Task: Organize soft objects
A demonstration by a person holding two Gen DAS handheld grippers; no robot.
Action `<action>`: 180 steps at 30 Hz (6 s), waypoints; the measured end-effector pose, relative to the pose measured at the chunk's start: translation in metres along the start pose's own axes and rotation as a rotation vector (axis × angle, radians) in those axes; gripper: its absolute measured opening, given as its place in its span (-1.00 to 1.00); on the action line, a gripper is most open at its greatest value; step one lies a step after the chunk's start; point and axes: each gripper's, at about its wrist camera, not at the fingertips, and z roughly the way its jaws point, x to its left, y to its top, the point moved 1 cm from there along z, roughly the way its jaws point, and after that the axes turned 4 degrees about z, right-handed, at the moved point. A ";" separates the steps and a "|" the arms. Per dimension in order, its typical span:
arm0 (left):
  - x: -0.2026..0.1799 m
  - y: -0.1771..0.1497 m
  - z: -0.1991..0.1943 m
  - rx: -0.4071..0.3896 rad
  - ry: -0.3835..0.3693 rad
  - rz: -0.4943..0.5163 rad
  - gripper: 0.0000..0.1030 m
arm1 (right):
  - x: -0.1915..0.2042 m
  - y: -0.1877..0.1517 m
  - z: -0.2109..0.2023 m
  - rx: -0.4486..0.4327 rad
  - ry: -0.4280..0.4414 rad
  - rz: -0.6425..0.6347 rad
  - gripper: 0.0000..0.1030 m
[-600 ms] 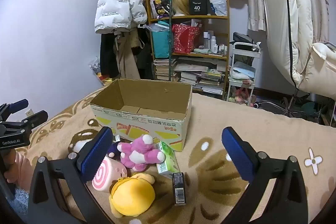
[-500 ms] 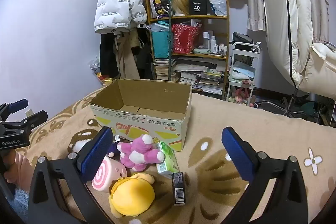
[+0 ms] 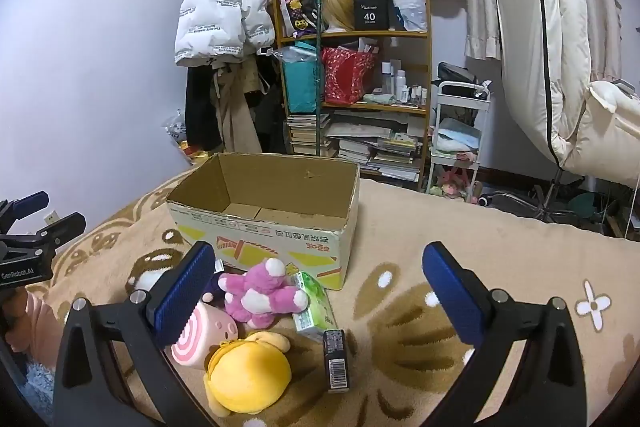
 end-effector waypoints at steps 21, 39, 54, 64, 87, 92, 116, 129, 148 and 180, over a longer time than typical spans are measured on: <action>0.000 -0.001 -0.003 -0.008 0.018 0.004 1.00 | -0.001 0.000 -0.004 -0.011 -0.009 0.001 1.00; -0.001 -0.002 -0.002 -0.004 0.022 0.006 1.00 | 0.000 -0.001 -0.004 -0.005 -0.008 -0.003 1.00; -0.002 -0.001 -0.003 -0.002 0.021 0.009 1.00 | 0.000 -0.001 -0.003 -0.005 -0.008 -0.003 1.00; -0.003 0.000 -0.002 0.005 0.024 0.014 1.00 | 0.000 -0.001 -0.003 -0.004 -0.008 -0.003 1.00; 0.000 -0.004 0.027 0.126 0.048 0.010 1.00 | -0.006 -0.006 -0.003 0.017 0.005 0.032 1.00; 0.001 0.001 0.047 0.173 0.037 -0.002 1.00 | -0.007 -0.009 0.012 0.055 0.020 0.043 1.00; -0.023 -0.022 0.141 0.449 -0.033 -0.011 1.00 | 0.017 -0.016 0.112 0.274 0.075 0.014 1.00; -0.023 -0.042 0.173 0.571 -0.085 -0.042 1.00 | 0.013 -0.030 0.142 0.363 0.071 0.022 1.00; -0.006 -0.054 0.174 0.640 -0.174 -0.188 0.84 | 0.029 -0.038 0.139 0.365 0.133 -0.055 0.85; 0.000 -0.052 0.150 0.596 -0.137 -0.213 -0.45 | 0.032 -0.027 0.123 0.311 0.242 -0.021 -0.43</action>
